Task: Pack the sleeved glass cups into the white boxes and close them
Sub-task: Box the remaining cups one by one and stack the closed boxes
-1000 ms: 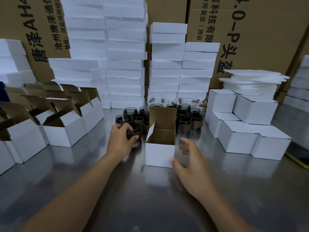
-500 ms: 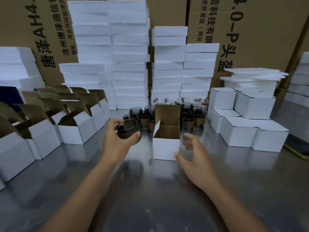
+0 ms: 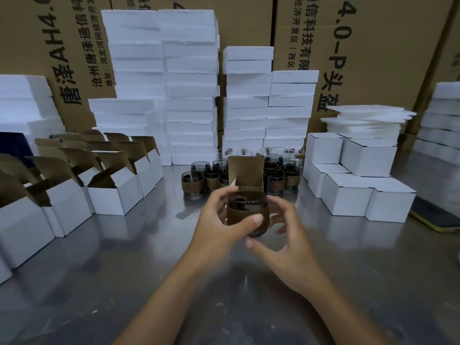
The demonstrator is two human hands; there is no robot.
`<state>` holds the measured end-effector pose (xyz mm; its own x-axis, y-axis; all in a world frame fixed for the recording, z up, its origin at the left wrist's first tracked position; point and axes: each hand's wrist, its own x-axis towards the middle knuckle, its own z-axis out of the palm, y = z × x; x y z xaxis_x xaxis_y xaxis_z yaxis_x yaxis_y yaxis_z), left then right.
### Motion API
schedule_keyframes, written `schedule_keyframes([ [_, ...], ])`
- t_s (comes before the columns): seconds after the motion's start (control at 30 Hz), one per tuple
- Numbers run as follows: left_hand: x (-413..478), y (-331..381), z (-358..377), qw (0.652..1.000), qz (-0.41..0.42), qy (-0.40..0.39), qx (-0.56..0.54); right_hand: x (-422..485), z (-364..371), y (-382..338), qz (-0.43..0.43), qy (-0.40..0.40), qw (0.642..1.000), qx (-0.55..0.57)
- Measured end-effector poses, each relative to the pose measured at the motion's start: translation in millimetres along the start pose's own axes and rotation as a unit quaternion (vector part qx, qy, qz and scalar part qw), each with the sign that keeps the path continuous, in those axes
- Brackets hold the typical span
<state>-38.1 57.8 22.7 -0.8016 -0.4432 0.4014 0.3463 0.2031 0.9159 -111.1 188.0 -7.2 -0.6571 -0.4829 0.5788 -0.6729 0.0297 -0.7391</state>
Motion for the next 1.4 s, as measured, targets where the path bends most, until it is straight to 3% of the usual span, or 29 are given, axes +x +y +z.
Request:
schedule_keyframes([
  [0.17, -3, -10, 4, 0.999, -0.042, -0.001, -0.023, 3, 4, 0, 0.041, -0.04, 0.997, 0.042],
  [0.37, 2, -18, -3, 0.987, -0.088, -0.036, -0.126, 7, 5, 1, 0.077, -0.017, 0.985, 0.154],
  [0.53, 0, -20, -2, 0.989, -0.092, -0.035, -0.109, 4, 5, -1, 0.109, -0.073, 0.976, 0.171],
  [0.73, -2, -21, 0, 0.986, -0.102, -0.042, -0.122, 6, 5, -5, 0.136, -0.033, 0.976, 0.168],
  [1.03, 1, -22, -4, 0.969, -0.12, -0.078, -0.199, 16, -2, -9, 0.257, 0.012, 0.916, 0.309],
  [1.4, 2, -24, -7, 0.969, -0.12, -0.088, -0.2, 17, -3, -7, 0.27, 0.01, 0.907, 0.324],
])
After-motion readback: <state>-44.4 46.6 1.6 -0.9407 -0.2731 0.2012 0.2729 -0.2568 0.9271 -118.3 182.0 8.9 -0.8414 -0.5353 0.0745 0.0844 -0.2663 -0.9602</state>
